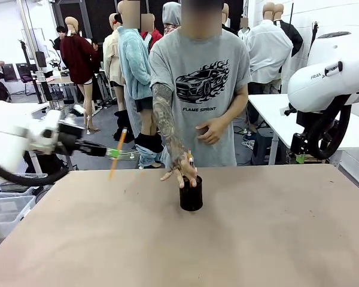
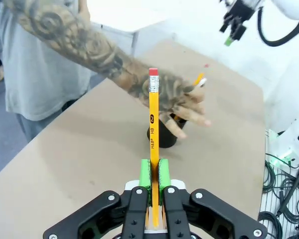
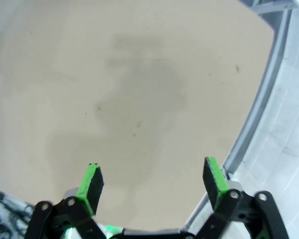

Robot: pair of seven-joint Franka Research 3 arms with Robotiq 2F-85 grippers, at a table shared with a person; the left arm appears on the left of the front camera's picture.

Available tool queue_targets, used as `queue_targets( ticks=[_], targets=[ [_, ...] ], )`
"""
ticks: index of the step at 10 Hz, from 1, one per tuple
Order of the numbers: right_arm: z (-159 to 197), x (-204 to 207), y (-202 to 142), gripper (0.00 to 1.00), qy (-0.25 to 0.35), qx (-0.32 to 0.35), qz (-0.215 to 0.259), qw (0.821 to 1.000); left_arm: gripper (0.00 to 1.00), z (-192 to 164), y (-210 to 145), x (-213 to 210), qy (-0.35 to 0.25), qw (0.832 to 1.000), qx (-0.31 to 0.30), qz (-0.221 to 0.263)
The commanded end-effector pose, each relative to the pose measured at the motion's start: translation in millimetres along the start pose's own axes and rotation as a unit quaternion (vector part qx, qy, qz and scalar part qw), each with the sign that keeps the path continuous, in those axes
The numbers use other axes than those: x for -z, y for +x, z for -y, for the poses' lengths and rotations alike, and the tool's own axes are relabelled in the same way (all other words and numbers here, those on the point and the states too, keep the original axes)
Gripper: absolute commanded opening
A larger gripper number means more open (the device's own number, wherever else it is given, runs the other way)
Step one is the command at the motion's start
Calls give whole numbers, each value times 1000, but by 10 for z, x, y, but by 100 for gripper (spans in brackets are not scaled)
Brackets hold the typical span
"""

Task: Place the pens into the pen holder.
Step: Pick up a writing instrument from the table and place it into the Pen holder.

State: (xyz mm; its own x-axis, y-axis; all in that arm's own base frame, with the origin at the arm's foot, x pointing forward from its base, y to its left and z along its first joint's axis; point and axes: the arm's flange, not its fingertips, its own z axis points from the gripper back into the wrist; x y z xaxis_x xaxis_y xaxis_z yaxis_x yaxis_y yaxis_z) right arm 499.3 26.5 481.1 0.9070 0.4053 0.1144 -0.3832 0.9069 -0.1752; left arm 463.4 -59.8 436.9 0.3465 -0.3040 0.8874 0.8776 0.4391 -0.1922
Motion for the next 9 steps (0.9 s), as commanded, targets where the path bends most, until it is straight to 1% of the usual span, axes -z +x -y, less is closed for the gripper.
queue_targets(
  ticks=[1,2,3,4,6,9],
  targets=[
    [-5,7,0,100,-5,-1,-3,1000,0,142,-333,-605,13,999,20,33],
    [-5,7,0,100,-5,-1,-3,1000,0,159,-438,-843,42,997,14,60],
    [-5,7,0,100,-5,-1,-3,1000,0,177,-490,-943,36,995,15,88],
    [-5,7,0,100,-5,-1,-3,1000,0,171,-484,-907,27,995,17,99],
    [-5,7,0,100,-5,-1,-3,1000,0,150,-327,-651,-8,991,38,127],
    [-5,7,0,100,-5,-1,-3,1000,0,175,83,-122,-74,979,71,179]
  ],
)
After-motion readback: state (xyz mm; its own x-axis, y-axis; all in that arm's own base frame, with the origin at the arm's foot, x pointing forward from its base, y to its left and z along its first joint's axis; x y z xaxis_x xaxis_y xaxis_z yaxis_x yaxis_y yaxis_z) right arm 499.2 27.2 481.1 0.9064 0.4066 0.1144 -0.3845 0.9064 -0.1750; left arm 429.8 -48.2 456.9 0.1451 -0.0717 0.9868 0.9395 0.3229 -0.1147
